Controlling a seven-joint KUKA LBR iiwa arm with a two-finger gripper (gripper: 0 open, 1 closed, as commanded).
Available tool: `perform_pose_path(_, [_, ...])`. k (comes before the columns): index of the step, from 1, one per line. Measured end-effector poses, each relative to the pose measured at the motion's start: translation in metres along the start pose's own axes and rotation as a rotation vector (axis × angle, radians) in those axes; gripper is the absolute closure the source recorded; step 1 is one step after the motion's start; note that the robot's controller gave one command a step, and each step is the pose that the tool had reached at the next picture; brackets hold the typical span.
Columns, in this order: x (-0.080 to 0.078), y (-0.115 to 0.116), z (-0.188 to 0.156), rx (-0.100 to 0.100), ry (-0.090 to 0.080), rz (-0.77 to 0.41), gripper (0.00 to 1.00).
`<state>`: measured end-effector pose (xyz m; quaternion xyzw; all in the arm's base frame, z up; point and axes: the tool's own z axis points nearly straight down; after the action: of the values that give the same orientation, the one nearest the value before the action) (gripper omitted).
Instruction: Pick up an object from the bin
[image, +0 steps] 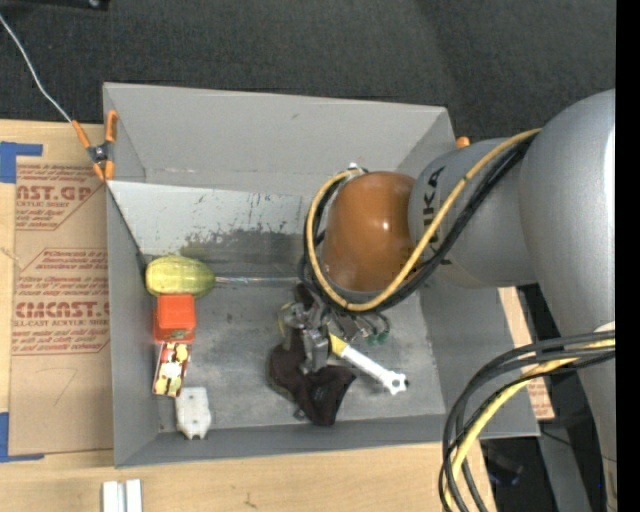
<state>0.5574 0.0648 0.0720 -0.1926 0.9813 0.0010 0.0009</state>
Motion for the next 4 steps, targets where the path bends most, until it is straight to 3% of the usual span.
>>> perform_pose_path(1, [0.0,0.0,0.0,0.0,0.0,0.0,1.0])
perform_pose_path(3, [-0.004,-0.012,-0.095,0.0,-0.001,-0.021,1.0])
perform_pose_path(4, [-0.004,-0.018,-0.023,-0.001,-0.004,0.046,1.0])
